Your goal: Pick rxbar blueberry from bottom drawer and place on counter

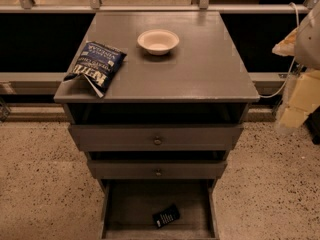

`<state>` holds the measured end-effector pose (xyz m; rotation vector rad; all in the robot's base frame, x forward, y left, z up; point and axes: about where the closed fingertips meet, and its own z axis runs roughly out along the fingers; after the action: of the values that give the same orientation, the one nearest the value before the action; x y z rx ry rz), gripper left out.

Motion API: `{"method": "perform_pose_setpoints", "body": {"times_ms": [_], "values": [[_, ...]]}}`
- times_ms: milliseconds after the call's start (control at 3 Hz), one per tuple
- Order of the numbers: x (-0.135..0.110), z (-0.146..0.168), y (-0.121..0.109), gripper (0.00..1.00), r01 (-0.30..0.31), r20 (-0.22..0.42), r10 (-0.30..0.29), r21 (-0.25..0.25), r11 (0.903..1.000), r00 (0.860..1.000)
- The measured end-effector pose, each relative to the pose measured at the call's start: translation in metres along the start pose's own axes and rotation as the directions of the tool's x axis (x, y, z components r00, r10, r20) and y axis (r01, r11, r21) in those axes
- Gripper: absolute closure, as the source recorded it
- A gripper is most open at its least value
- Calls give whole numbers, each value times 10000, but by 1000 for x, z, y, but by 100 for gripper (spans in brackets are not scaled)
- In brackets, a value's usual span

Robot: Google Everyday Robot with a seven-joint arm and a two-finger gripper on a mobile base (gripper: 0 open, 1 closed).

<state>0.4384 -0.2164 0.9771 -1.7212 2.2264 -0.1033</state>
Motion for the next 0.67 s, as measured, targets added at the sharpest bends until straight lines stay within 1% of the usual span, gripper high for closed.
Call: {"method": "perform_pose_setpoints", "body": {"times_ms": [333,667], "values": [[0,0,0,0,2,10,-2,15,10000,10000],[23,27,10,0,134,426,-137,70,9999,9990]]}}
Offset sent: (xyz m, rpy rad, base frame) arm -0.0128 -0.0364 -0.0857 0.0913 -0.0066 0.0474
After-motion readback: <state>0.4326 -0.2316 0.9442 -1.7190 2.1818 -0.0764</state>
